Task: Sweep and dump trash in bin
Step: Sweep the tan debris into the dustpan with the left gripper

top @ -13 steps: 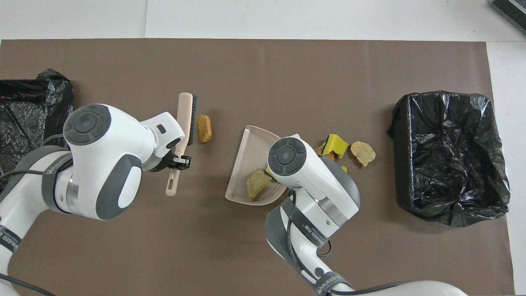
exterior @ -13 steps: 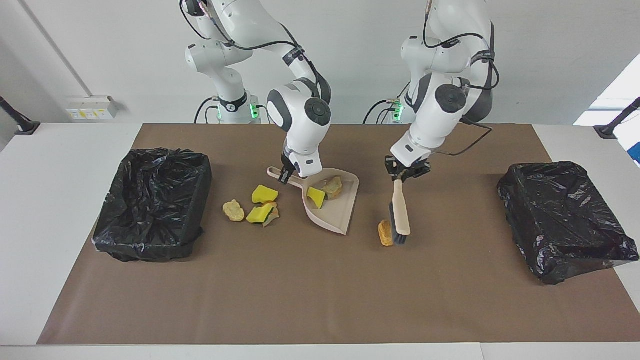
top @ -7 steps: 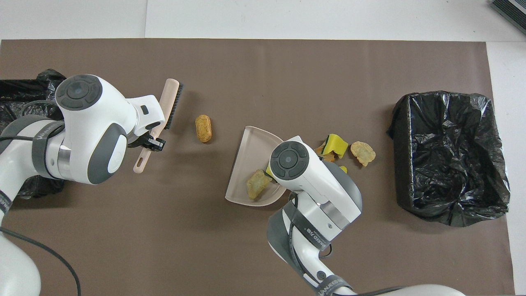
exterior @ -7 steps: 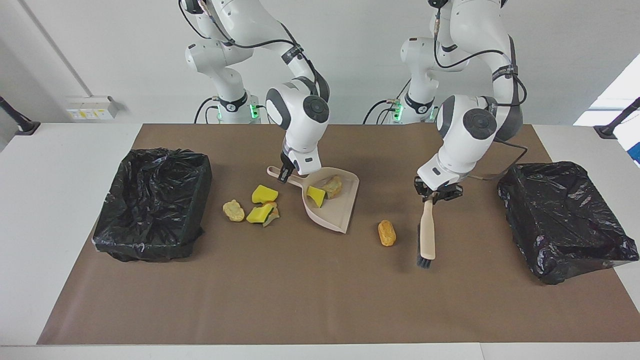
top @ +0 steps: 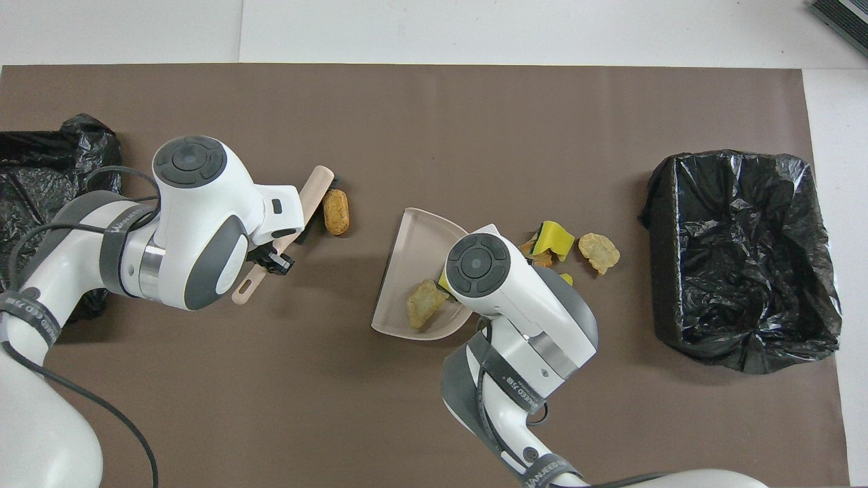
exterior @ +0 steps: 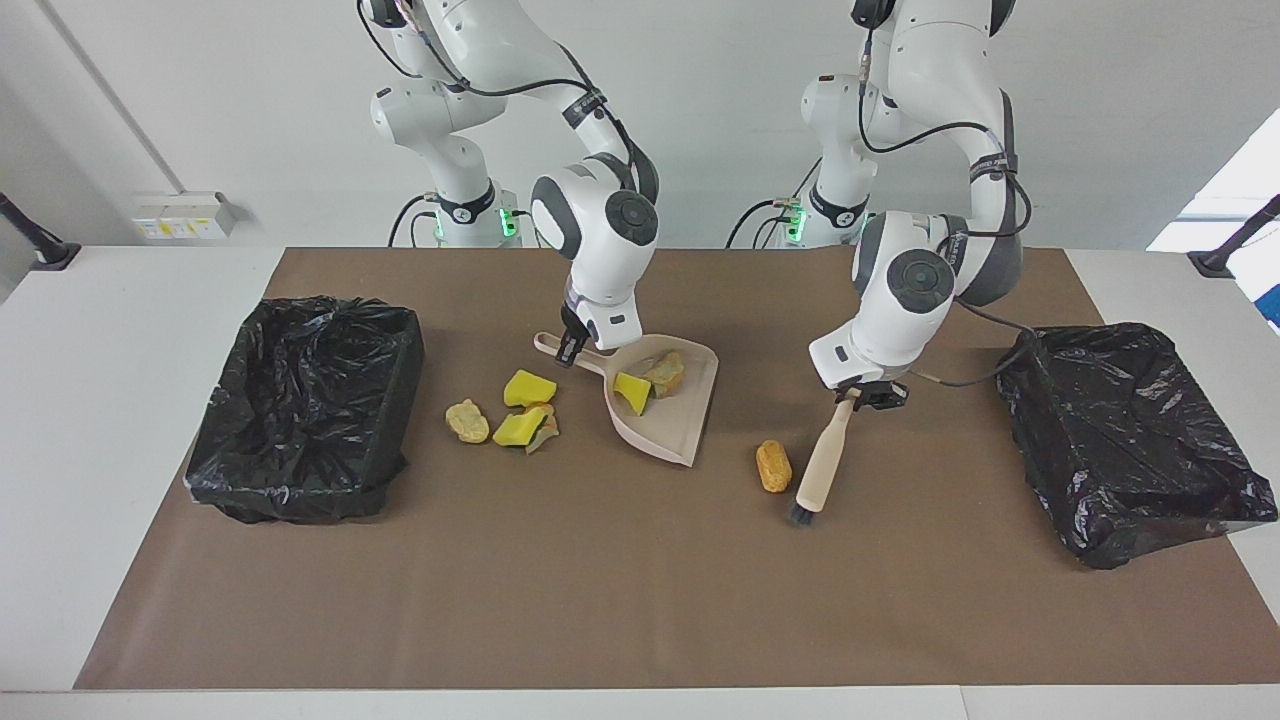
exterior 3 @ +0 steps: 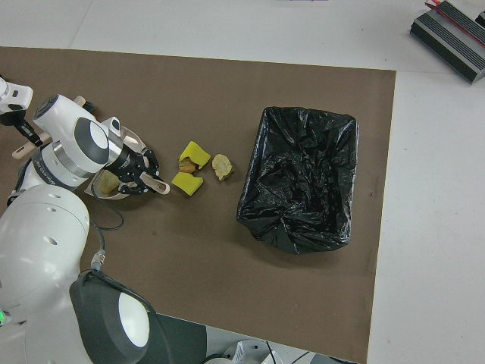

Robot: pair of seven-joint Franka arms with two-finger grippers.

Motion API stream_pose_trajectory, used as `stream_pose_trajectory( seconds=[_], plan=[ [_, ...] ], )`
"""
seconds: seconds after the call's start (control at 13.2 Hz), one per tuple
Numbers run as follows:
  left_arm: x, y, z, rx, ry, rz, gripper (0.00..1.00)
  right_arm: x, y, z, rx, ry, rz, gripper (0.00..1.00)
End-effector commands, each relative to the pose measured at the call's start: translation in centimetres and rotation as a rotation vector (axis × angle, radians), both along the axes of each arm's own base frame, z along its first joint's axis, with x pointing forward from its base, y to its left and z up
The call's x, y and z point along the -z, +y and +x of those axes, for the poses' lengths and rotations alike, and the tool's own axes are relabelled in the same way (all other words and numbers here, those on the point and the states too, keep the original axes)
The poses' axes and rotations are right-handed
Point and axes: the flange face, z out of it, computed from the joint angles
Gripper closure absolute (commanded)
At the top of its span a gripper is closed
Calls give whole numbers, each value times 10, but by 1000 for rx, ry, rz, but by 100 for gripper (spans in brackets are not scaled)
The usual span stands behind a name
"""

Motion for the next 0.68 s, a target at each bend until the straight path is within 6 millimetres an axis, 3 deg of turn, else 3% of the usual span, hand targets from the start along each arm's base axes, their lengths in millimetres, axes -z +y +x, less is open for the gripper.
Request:
stream_pose_trajectory(
  seconds=[0.0,0.3,0.6],
  plan=[
    [3,-6,-51,59,46,23,100,1,-2,-6,15,-25,7,100],
    [2,-38,-90,111,115,35,100,1,-1,-4,14,-25,9,100],
    [-8,-76,-106,42,116,-17,100,2,-3,-3,16,-23,8,100]
  ],
)
